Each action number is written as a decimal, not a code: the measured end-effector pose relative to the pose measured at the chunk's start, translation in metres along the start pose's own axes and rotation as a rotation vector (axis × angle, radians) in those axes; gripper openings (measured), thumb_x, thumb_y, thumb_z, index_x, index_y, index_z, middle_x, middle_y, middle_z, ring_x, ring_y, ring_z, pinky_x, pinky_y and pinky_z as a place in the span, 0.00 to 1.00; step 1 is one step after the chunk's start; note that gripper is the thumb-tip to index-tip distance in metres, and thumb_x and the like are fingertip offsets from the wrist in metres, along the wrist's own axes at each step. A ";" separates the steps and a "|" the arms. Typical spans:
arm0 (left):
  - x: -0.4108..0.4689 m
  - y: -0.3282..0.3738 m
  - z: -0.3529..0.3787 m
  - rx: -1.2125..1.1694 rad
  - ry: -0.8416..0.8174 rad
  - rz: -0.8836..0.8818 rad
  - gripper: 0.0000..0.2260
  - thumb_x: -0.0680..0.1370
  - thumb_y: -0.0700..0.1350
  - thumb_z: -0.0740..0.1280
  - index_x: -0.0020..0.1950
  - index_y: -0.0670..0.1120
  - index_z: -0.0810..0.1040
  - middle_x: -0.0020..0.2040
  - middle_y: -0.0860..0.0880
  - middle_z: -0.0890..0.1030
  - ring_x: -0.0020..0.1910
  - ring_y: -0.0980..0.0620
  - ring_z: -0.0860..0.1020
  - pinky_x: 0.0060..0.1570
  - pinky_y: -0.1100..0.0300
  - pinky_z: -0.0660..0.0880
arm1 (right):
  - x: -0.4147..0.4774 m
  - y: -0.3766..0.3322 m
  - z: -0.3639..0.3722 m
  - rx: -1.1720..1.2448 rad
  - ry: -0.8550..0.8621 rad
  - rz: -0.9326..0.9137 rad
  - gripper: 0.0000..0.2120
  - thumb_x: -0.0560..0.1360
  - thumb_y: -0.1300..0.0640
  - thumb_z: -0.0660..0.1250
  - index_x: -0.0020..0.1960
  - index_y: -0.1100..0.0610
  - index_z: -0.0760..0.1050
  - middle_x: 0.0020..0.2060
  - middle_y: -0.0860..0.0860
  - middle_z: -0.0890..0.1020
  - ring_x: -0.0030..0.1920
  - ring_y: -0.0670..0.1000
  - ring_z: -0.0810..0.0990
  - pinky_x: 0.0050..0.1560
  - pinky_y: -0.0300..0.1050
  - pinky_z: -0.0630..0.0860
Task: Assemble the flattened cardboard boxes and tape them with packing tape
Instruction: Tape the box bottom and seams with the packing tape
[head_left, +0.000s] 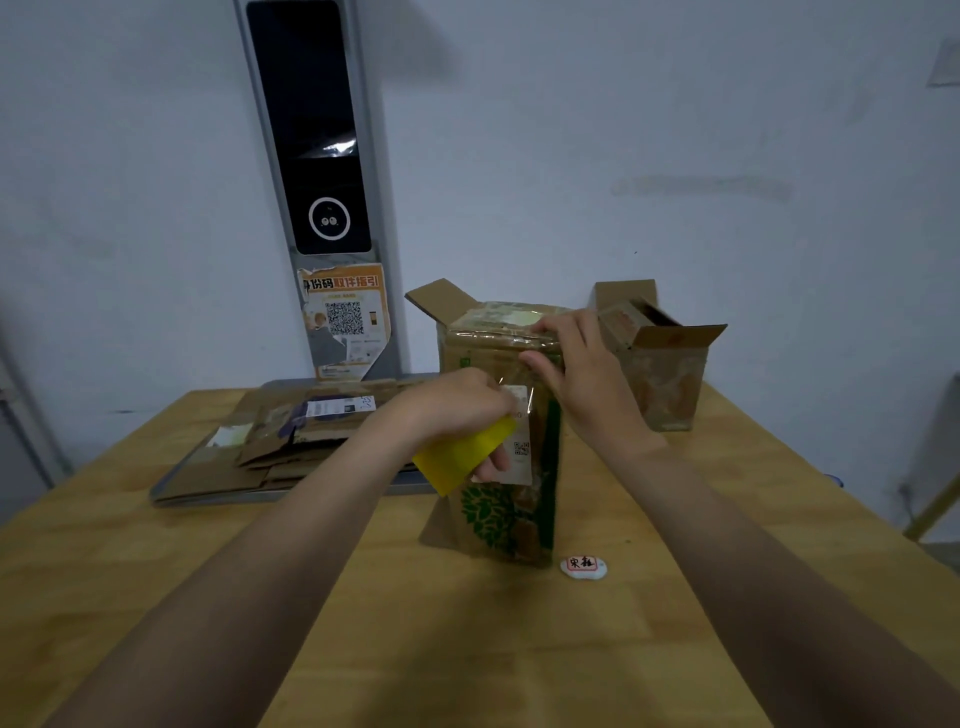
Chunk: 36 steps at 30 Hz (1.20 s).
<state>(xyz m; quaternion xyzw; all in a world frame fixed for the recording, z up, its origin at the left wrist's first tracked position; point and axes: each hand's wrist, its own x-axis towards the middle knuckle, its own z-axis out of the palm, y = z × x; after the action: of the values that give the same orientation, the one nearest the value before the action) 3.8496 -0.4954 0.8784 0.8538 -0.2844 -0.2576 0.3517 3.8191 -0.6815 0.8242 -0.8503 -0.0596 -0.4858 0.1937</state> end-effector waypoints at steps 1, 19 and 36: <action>0.003 0.000 -0.001 -0.011 0.017 -0.004 0.15 0.86 0.46 0.57 0.65 0.36 0.70 0.40 0.37 0.86 0.28 0.43 0.82 0.29 0.55 0.79 | 0.000 -0.002 0.001 -0.010 -0.007 -0.002 0.19 0.80 0.46 0.65 0.63 0.58 0.75 0.58 0.55 0.73 0.52 0.55 0.80 0.45 0.57 0.81; 0.025 -0.004 0.002 0.052 0.249 0.047 0.11 0.81 0.43 0.65 0.46 0.41 0.85 0.36 0.44 0.87 0.33 0.46 0.86 0.44 0.50 0.85 | -0.136 0.048 0.002 -0.142 -1.123 0.618 0.25 0.75 0.51 0.74 0.71 0.54 0.76 0.63 0.52 0.77 0.51 0.54 0.82 0.32 0.44 0.79; 0.014 0.008 -0.003 0.104 0.179 0.019 0.12 0.82 0.44 0.64 0.50 0.39 0.85 0.39 0.44 0.87 0.31 0.52 0.85 0.36 0.59 0.82 | -0.078 0.028 -0.039 0.893 0.084 1.239 0.11 0.85 0.59 0.53 0.55 0.54 0.75 0.34 0.52 0.73 0.23 0.46 0.64 0.20 0.38 0.58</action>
<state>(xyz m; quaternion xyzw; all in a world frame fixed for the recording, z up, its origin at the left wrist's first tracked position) 3.8588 -0.5080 0.8827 0.8878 -0.2727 -0.1622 0.3334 3.7555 -0.7152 0.7681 -0.5502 0.2450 -0.2504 0.7580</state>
